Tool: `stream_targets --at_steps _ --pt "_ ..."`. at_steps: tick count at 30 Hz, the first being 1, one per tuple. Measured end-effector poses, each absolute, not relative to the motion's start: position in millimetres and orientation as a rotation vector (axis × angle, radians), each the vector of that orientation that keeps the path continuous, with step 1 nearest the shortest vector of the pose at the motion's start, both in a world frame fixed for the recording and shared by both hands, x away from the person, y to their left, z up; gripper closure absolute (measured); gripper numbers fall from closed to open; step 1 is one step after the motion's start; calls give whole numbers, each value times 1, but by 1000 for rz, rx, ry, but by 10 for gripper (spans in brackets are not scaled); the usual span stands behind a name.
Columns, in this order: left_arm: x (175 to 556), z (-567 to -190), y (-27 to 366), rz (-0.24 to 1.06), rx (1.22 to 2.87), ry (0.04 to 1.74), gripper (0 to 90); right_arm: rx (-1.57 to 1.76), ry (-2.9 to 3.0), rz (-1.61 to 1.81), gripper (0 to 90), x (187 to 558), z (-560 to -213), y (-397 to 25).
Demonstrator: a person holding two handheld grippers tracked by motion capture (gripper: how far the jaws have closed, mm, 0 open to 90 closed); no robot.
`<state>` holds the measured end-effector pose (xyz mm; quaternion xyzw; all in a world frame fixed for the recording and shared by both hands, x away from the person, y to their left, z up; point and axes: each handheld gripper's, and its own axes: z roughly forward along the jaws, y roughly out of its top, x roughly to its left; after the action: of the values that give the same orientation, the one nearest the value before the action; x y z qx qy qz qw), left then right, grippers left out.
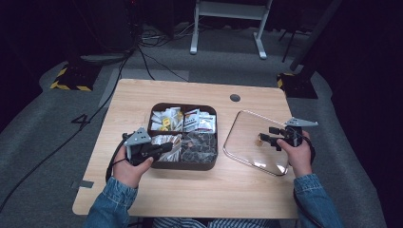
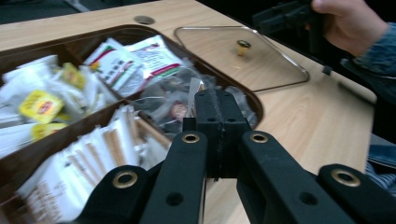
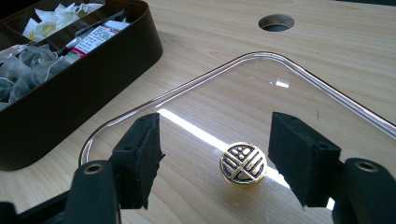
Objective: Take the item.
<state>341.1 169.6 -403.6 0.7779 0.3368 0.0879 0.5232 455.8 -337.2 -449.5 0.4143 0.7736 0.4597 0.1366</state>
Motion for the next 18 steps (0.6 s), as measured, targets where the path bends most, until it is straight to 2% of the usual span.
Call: stream_targets --at_steps 18 --pt "326 -411 125 115 1919 648 900 1202 2244 1334 353 457 -450 -338"
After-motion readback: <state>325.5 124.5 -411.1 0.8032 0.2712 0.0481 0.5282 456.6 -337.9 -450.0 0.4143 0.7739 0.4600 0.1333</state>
